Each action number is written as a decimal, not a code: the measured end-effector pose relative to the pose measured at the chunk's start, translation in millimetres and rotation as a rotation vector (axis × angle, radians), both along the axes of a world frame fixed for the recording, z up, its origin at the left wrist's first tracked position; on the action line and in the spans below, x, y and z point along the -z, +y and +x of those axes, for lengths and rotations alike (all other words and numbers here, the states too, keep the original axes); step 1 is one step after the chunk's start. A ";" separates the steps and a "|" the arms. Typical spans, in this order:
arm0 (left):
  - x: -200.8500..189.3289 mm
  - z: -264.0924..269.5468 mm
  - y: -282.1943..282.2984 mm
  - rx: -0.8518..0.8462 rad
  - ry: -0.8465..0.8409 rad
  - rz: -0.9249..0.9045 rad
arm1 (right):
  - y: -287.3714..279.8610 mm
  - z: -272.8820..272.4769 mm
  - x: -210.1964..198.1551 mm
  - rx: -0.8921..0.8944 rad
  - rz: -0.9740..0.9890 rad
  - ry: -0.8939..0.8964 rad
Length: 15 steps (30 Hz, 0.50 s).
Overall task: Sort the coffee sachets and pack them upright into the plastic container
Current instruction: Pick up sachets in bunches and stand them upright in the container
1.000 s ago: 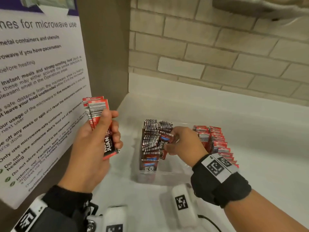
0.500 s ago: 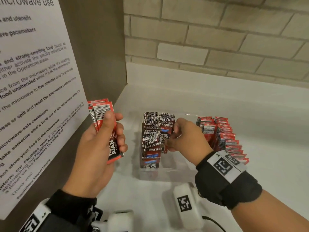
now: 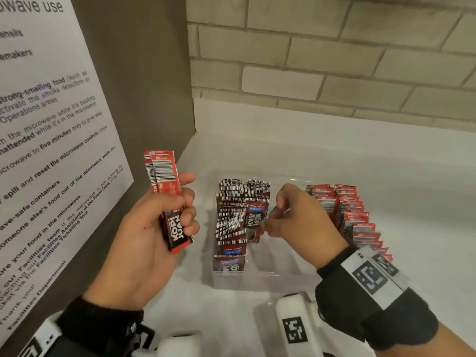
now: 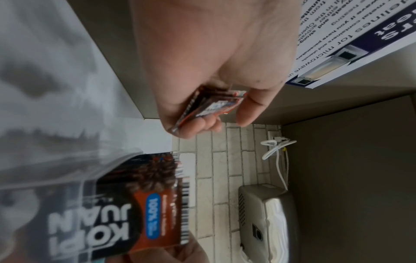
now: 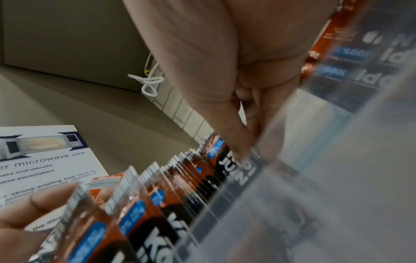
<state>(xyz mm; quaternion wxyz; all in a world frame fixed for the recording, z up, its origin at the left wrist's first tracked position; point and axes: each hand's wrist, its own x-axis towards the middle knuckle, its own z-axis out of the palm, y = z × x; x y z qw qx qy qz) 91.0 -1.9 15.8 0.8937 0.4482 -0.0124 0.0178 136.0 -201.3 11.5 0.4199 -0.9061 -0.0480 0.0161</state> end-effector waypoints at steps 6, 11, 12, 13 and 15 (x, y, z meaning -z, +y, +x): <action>-19.6 4.3 -2.4 0.039 -0.001 0.037 | -8.4 -8.2 -19.9 0.049 -0.088 -0.202; -34.8 5.3 -4.0 -0.053 -0.060 0.121 | 3.7 -23.6 -59.9 0.041 0.226 -0.377; -36.5 5.2 -5.7 -0.076 -0.078 0.122 | 11.0 -26.7 -64.3 -0.022 0.315 -0.334; -37.7 5.4 -8.2 -0.096 -0.094 0.121 | 19.4 -29.6 -66.5 -0.095 0.386 -0.274; -39.8 5.2 -16.0 -0.115 -0.120 0.120 | 35.5 -33.4 -63.2 -0.206 0.479 -0.189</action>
